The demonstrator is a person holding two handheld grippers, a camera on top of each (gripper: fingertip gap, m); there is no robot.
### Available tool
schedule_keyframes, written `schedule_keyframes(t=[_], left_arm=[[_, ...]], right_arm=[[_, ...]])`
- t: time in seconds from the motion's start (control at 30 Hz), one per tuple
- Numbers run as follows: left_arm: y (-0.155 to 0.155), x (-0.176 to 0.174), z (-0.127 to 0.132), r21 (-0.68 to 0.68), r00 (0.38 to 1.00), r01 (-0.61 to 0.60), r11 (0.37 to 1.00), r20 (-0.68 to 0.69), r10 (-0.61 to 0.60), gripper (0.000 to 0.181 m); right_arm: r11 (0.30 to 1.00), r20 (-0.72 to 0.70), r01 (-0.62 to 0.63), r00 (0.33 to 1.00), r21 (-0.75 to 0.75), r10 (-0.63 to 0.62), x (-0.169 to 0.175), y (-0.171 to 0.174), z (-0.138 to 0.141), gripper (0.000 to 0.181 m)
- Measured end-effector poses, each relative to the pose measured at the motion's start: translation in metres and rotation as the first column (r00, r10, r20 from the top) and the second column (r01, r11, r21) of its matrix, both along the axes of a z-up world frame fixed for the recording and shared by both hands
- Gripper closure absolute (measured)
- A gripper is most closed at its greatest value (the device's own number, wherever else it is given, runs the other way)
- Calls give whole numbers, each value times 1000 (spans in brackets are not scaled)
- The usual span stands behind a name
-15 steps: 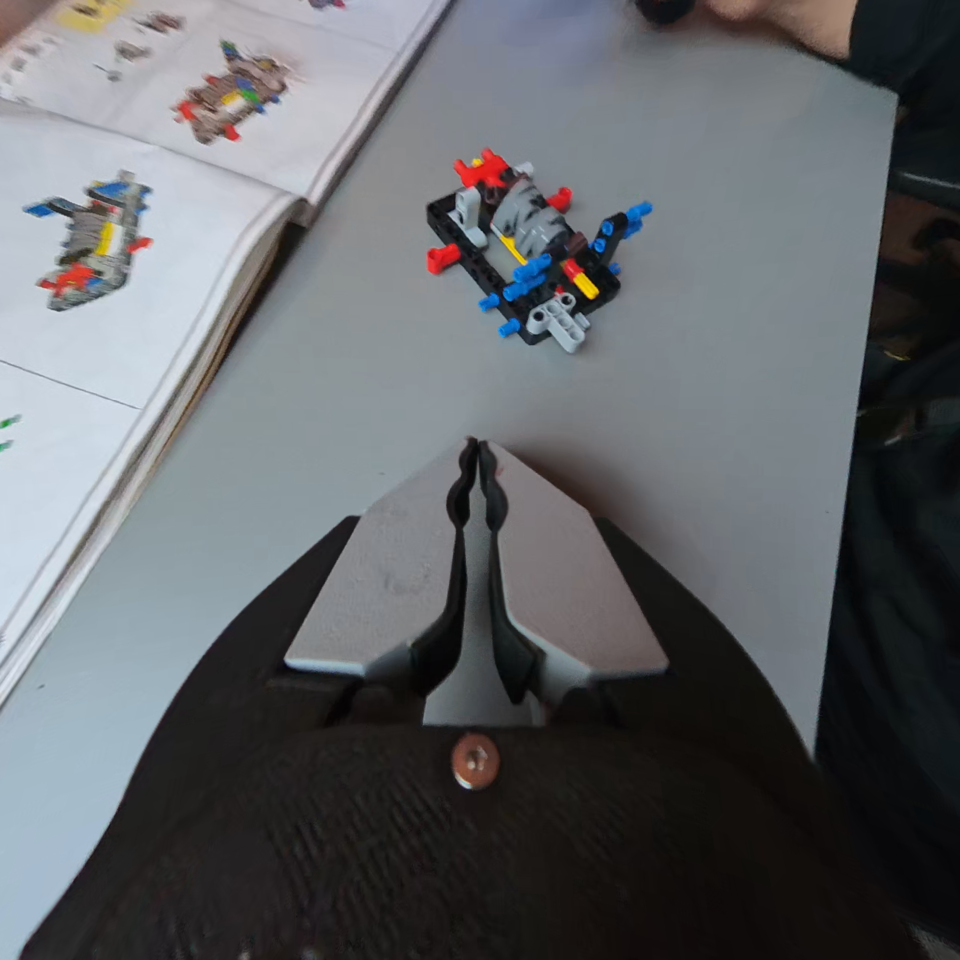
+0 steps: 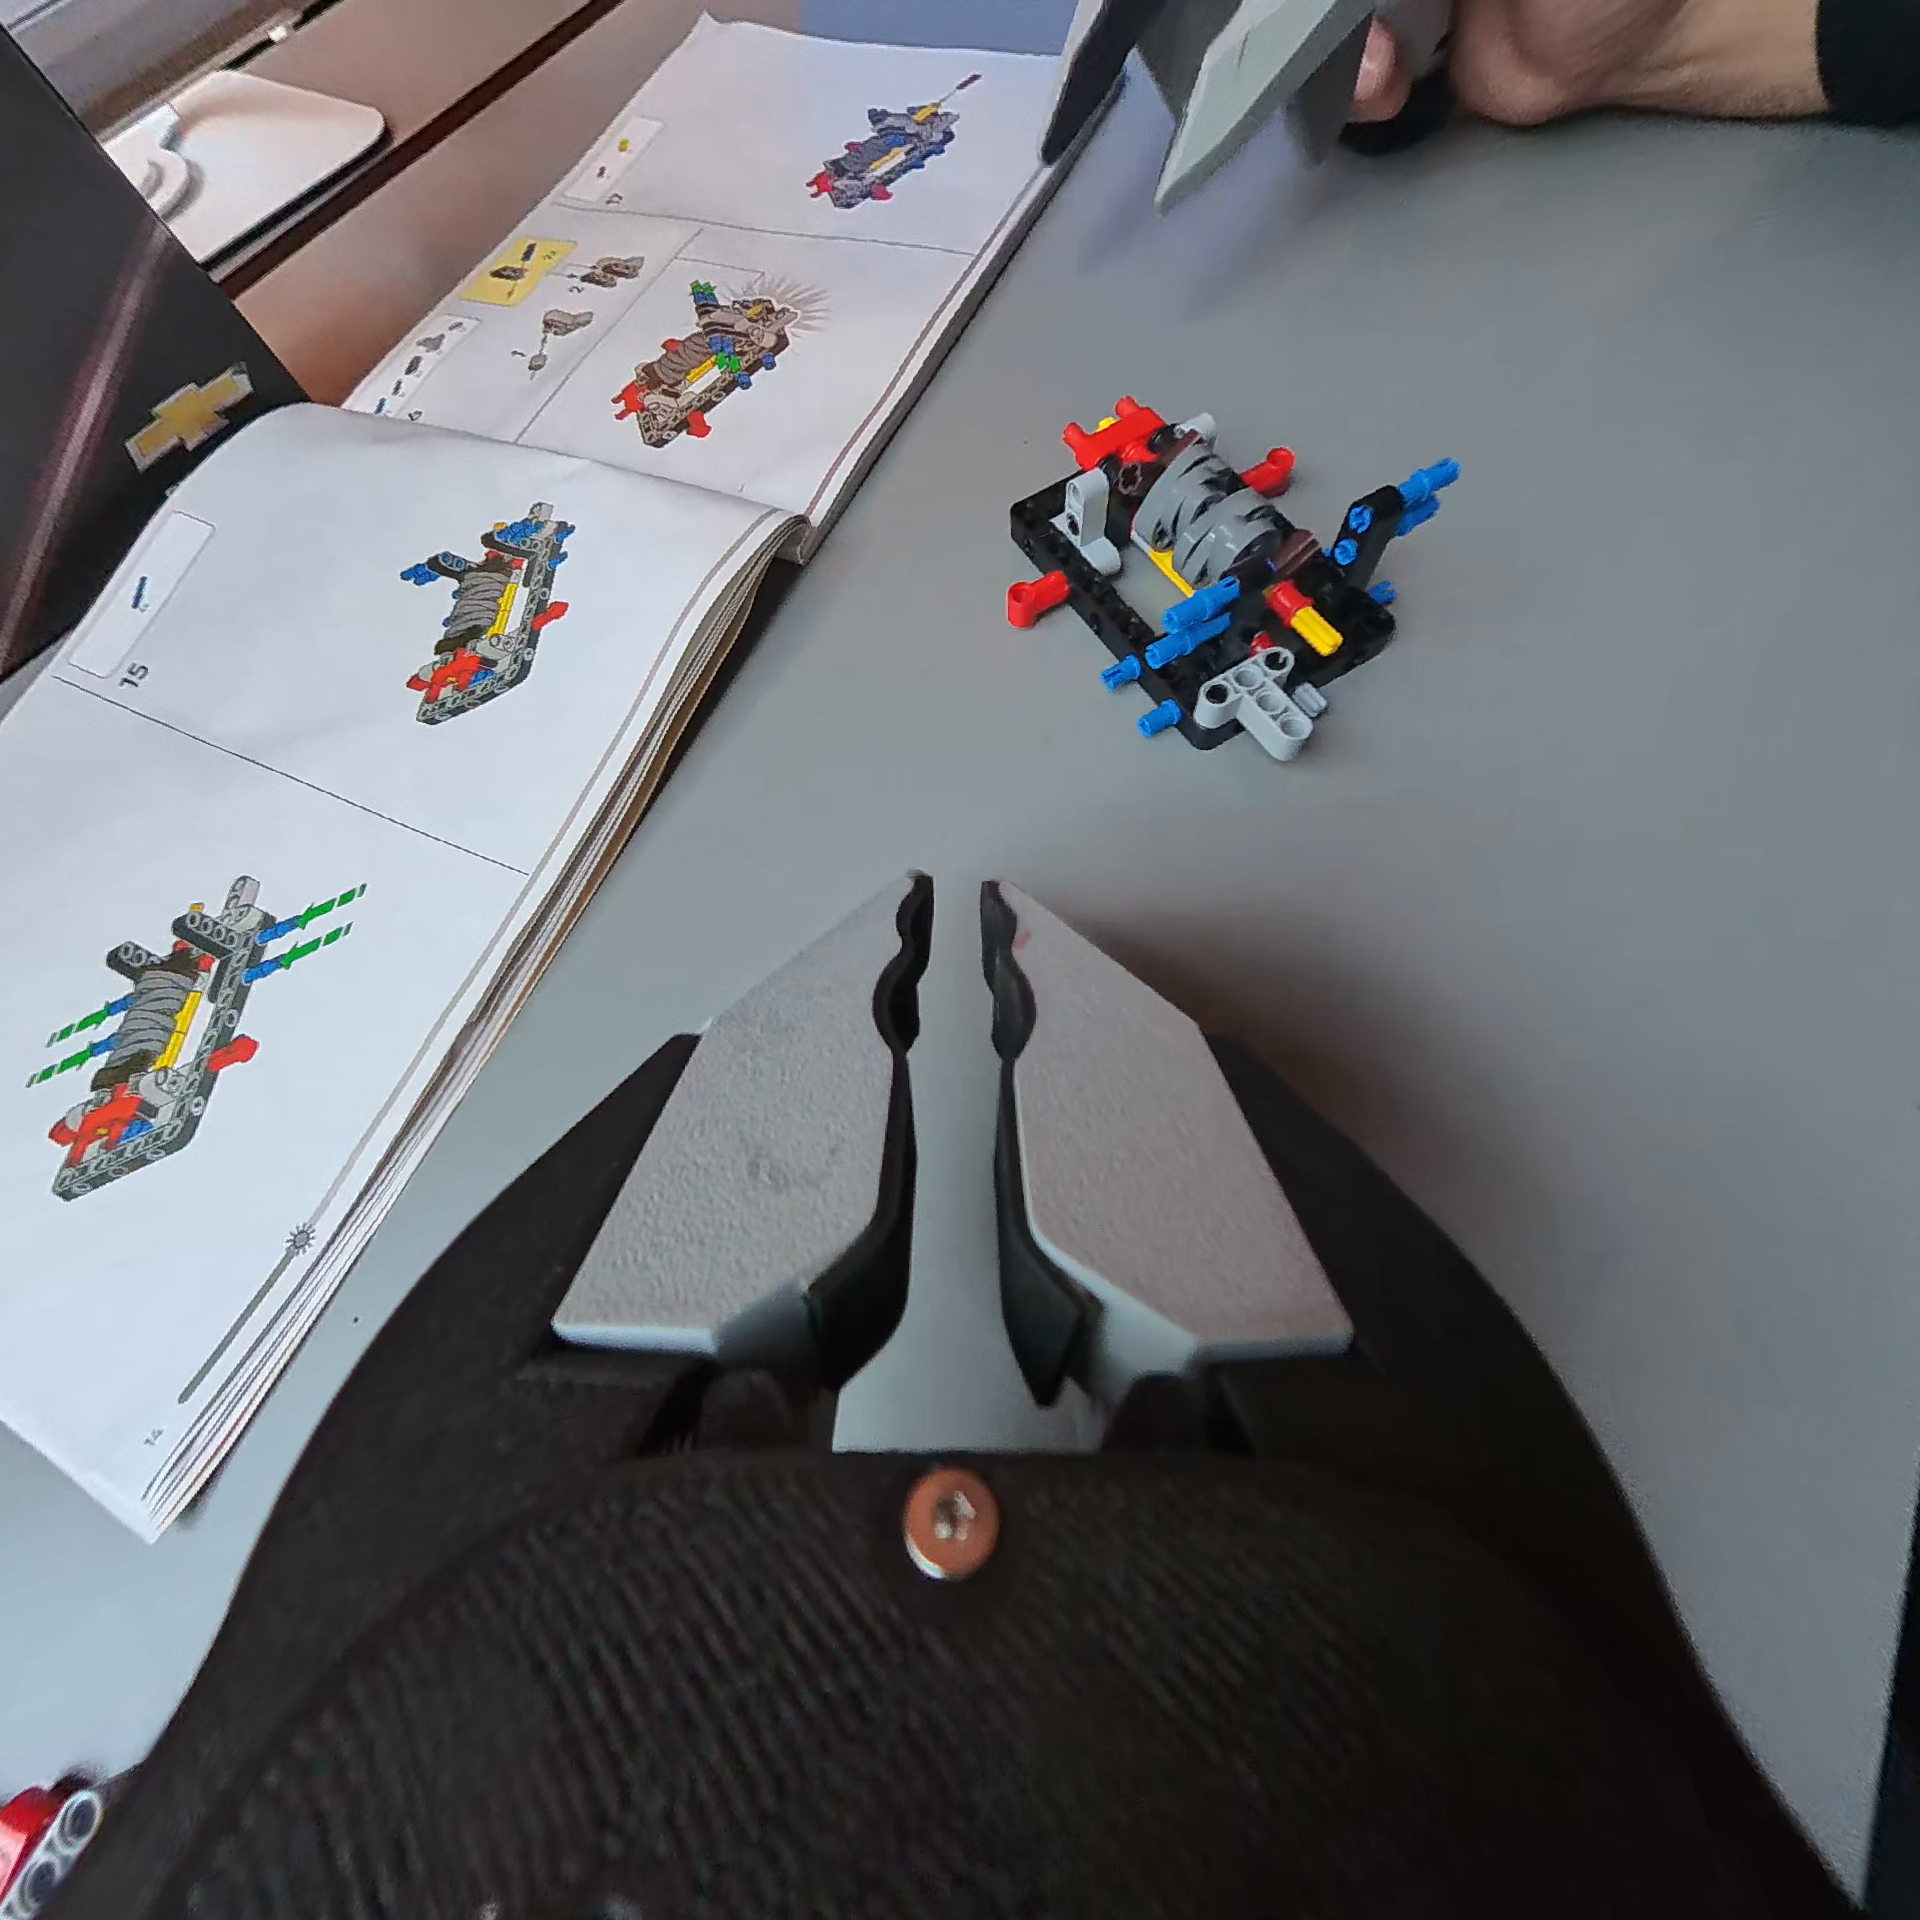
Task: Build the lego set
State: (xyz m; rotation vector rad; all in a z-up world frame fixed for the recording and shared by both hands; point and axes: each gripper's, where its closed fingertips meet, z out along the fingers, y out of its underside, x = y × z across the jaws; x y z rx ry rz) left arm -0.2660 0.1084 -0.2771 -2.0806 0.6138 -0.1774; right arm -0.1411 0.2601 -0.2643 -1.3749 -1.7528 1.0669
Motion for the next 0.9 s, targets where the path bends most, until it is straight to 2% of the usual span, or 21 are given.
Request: schedule_keyframes(t=[0.2,0.43,0.8,0.9], left_arm=[[0,1,-3,-10,1000,9,1000,-23,-9,177],[-1,4,-7,-35,999,25,999,-31,-26,179],[-1,2,-13,-39,995,5,999,-101,-9,180],[-1,1,-15,-36,991,-4,999,-137,-1,181]], right_arm=[[998,6,-35,999,-48,36,1,-4,1,146],[996,27,-88,996,-22,89,3,-14,-3,145],[995,-29,-53,998,-85,50,6,-6,7,146],[994,-5,-78,997,-79,78,8,-12,3,146]])
